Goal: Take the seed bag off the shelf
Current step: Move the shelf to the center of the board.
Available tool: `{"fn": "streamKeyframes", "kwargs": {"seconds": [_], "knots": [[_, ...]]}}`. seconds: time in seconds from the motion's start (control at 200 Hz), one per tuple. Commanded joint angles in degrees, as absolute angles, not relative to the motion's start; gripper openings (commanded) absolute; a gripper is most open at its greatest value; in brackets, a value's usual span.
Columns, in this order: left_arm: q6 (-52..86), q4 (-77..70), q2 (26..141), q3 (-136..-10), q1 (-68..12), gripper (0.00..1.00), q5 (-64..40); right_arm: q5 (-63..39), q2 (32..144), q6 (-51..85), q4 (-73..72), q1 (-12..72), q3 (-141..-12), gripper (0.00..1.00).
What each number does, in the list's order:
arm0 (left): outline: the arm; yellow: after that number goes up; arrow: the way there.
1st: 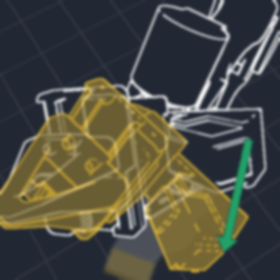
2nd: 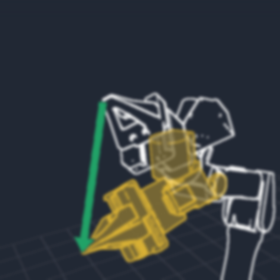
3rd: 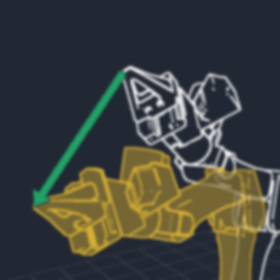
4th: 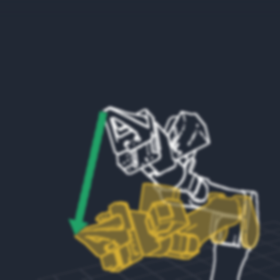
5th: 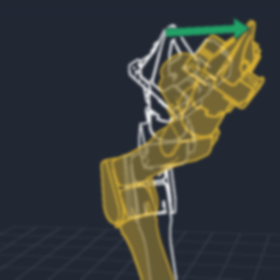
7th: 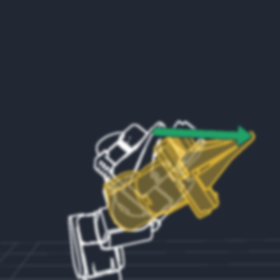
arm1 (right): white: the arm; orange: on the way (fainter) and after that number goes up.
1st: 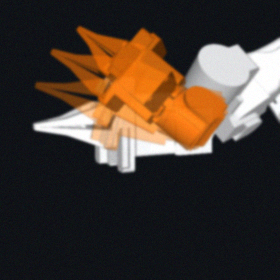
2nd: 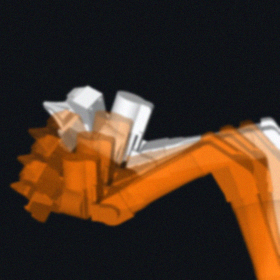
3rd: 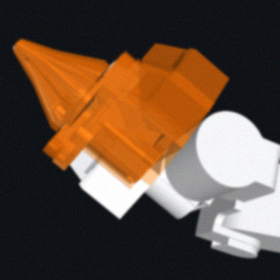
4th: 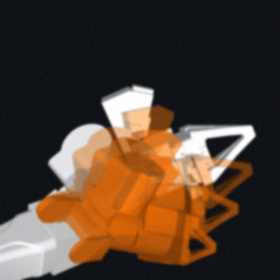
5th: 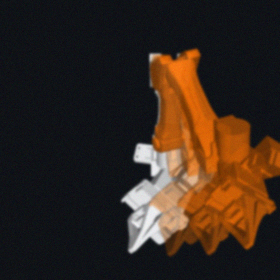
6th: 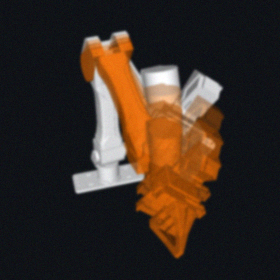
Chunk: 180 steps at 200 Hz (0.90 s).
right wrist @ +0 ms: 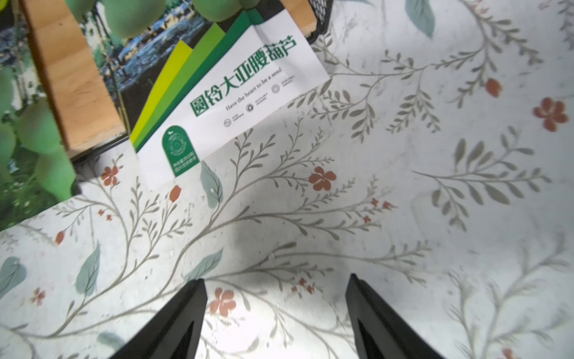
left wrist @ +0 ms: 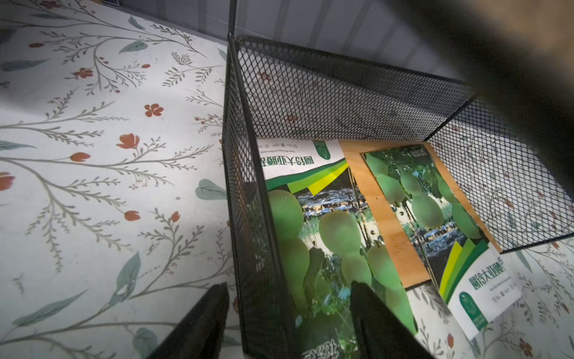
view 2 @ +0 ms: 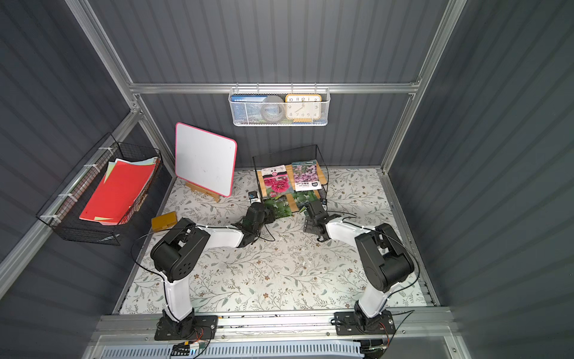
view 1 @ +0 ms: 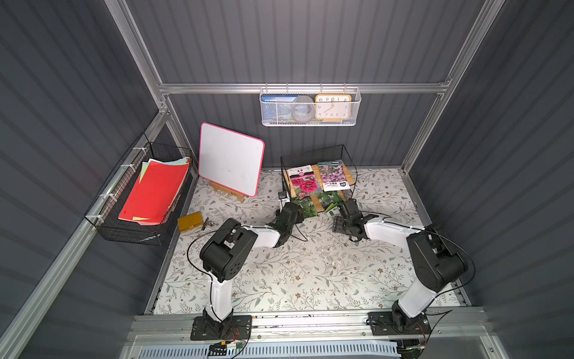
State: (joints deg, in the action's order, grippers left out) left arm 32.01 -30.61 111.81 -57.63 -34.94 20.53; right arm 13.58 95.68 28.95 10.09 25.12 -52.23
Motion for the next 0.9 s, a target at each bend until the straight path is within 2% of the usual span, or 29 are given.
{"fn": "streamKeyframes", "kwargs": {"seconds": [0.0,0.465,0.895], "knots": [[28.9,-29.5,112.4,-60.2,-34.8,0.68,22.2,12.5,91.7,27.4,12.3,25.2,-50.0,0.78],[26.9,-28.5,111.7,-60.6,-30.6,0.68,22.2,9.3,73.7,24.6,16.4,25.3,-42.0,0.78],[24.5,-28.8,112.0,-61.2,-26.9,0.68,19.9,8.8,64.7,22.8,21.1,25.3,-41.6,0.79]]}}
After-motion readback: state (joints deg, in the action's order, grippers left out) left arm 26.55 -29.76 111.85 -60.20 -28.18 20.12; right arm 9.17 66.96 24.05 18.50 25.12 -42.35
